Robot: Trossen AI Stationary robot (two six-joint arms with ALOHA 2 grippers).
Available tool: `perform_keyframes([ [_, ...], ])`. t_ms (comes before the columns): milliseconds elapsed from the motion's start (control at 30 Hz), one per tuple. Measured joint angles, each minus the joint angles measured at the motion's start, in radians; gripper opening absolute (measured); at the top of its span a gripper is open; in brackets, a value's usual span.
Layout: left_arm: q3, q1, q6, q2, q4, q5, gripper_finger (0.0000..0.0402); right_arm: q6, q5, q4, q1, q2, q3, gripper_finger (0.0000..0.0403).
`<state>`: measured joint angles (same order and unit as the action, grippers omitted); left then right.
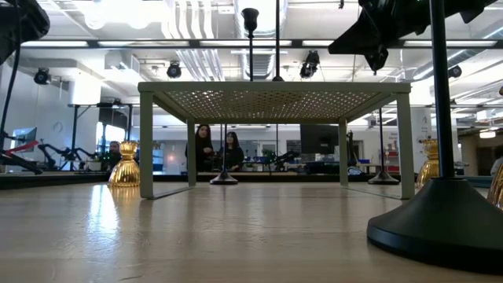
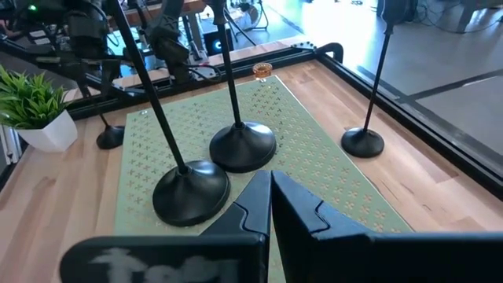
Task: Pick & Place candle stick holders
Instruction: Put the black candle holder on the shelf
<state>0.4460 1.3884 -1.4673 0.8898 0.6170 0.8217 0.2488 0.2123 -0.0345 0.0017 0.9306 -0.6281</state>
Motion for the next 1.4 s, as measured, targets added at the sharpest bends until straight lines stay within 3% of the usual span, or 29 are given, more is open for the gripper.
perform_keyframes([
  [267, -0.098, -0.001, 0.133, -0.005, -0.168, 0.102, 0.0016, -0.025, 0.000, 0.018, 0.000, 0.000, 0.000, 0.0008],
  [533, -0.075, -0.005, 0.166, -0.026, -0.174, 0.146, 0.0016, -0.025, 0.000, 0.018, 0.000, 0.000, 0.000, 0.0008],
  [867, 0.190, -0.050, 0.348, -0.129, 0.089, 0.166, 0.0016, -0.042, -0.004, 0.018, 0.000, -0.001, 0.000, 0.0008],
  [1067, 0.345, -0.178, 0.513, -0.130, 0.176, 0.104, 0.0016, -0.038, -0.020, 0.008, 0.000, -0.010, -0.002, 0.0008],
  [1200, 0.417, -0.315, 0.723, -0.099, 0.144, 0.026, 0.0016, -0.021, -0.080, -0.053, 0.008, -0.021, -0.036, 0.0008],
  [1400, 0.470, -0.515, 1.015, -0.040, 0.021, -0.068, 0.0016, -0.058, -0.082, -0.231, 0.088, -0.021, -0.137, 0.0008],
])
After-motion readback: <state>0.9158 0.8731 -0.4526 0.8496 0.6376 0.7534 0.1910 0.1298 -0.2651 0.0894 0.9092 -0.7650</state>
